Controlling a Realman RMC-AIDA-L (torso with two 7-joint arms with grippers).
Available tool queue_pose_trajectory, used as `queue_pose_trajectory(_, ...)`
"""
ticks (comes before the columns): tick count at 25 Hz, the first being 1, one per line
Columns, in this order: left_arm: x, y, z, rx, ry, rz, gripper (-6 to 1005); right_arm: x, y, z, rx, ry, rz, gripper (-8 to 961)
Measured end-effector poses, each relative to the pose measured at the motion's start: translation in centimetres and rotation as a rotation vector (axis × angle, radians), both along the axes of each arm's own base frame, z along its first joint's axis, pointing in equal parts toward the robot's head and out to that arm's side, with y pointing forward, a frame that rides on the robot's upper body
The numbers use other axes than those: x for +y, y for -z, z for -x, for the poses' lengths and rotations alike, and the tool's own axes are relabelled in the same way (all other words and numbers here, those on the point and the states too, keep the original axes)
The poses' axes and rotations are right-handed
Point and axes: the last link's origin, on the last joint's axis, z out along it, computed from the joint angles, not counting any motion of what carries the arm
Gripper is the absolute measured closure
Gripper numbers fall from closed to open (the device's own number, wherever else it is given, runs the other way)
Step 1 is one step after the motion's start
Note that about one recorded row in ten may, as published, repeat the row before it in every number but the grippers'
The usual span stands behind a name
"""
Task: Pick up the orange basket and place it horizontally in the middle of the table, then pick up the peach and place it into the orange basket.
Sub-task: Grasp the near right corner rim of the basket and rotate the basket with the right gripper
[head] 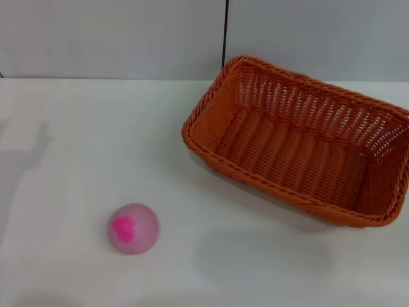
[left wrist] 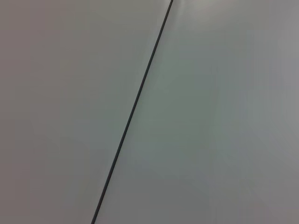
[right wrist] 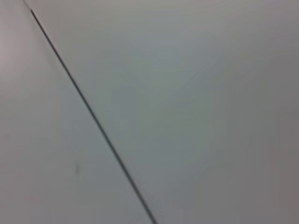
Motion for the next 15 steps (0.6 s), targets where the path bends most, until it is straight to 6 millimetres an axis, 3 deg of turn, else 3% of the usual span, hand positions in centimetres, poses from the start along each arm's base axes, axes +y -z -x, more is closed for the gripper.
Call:
queue_pose_trajectory(6,0.5,0.9,2.1,0.009,-0.136,0.085,140,-0.9,-1.5,0.5,0.012,-0.040,-0.132,505)
queue_pose_trajectory(11,0.3,0.7,2.4,-0.005,-0.155,0.072,139,-3.0,-2.1,-0.1,0.084,-0.033,-0.272,505)
queue_pose_trajectory(15,1.1,0.8,2.3,-0.011,-0.163,0.081,139,-3.1,-1.9,-0.6,0.120,-0.017,-0.282,506)
